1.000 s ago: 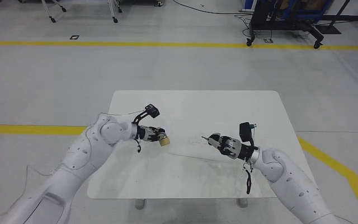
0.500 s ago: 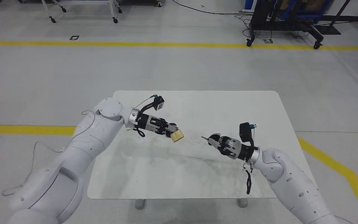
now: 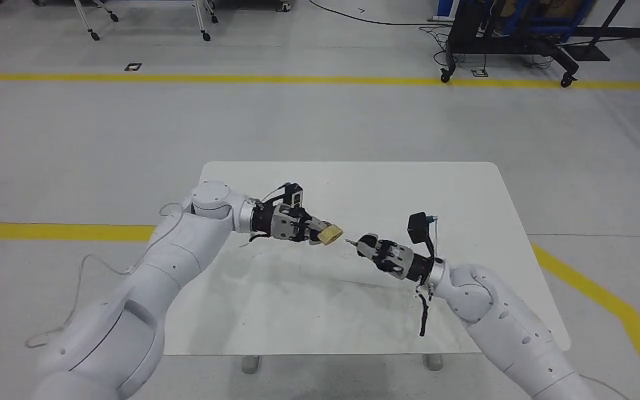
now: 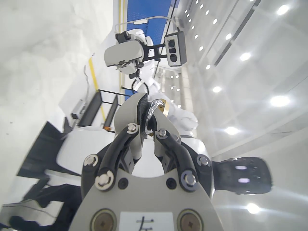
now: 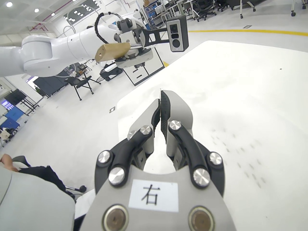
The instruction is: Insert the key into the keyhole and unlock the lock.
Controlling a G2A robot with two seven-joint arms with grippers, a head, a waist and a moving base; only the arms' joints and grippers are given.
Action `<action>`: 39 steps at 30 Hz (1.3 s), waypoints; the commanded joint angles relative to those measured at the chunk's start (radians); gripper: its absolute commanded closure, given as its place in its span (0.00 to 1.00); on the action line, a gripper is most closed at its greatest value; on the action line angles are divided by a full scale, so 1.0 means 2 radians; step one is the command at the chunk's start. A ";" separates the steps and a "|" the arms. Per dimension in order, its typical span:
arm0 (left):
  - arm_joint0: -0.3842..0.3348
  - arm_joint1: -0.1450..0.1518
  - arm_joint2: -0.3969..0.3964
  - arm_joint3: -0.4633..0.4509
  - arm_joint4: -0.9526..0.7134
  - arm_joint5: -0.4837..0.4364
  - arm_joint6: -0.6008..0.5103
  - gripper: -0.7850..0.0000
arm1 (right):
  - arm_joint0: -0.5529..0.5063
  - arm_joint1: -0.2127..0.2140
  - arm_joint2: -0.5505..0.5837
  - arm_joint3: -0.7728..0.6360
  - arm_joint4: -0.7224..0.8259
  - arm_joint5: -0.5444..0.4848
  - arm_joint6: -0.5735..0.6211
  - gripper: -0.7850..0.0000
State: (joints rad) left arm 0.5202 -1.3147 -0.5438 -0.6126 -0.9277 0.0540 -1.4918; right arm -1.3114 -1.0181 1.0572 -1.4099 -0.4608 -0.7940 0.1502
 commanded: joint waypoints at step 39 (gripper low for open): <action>-0.020 -0.028 -0.006 0.020 0.110 -0.033 0.083 1.00 | -0.059 0.014 0.026 -0.093 0.421 0.187 0.220 1.00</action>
State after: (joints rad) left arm 0.4753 -1.3728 -0.5538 -0.5618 -0.7193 -0.0186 -1.3275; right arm -1.4261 -0.9893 1.1076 -1.5853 0.3833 -0.4460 0.5993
